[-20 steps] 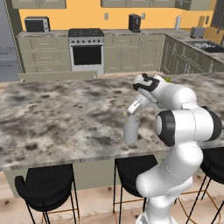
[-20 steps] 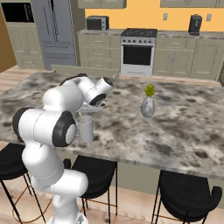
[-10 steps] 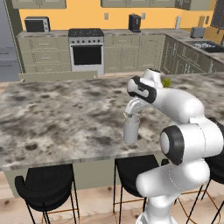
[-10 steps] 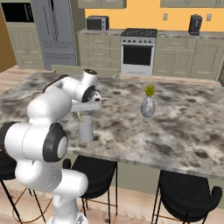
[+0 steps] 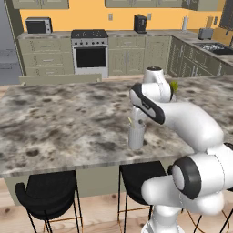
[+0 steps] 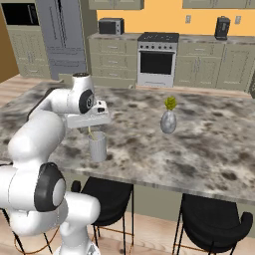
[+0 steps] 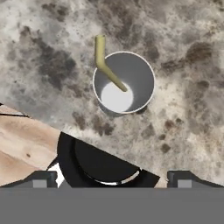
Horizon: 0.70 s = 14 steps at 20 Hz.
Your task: Take a straw from the drawer in front and place it inside the glass cup on the dining counter.
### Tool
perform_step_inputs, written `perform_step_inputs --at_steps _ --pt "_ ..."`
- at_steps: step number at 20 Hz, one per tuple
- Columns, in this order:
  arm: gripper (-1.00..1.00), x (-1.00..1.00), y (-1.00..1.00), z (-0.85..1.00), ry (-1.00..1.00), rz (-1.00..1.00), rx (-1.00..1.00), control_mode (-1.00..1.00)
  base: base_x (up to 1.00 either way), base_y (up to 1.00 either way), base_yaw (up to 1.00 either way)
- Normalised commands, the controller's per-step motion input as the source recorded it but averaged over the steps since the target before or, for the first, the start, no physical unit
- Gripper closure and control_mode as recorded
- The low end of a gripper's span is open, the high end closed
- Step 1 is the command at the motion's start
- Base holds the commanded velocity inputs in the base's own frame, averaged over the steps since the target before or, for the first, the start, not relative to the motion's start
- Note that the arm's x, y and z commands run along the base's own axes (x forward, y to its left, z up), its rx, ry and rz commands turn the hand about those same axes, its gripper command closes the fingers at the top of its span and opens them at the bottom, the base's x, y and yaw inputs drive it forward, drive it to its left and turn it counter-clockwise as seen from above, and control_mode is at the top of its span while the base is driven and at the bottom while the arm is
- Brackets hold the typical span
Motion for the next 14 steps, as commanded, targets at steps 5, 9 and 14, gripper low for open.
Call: perform_step_inputs --at_steps 5,9,14 --pt "-1.00 -0.72 -0.15 0.04 0.09 -0.22 -0.14 -1.00 0.00 0.00 0.00" --pt "-1.00 -0.72 -0.13 0.00 0.10 -0.19 -0.08 -1.00 0.00 0.00 0.00" --pt "-1.00 -0.54 -0.12 0.00 0.09 -0.09 0.00 -1.00 0.00 0.00 0.00"
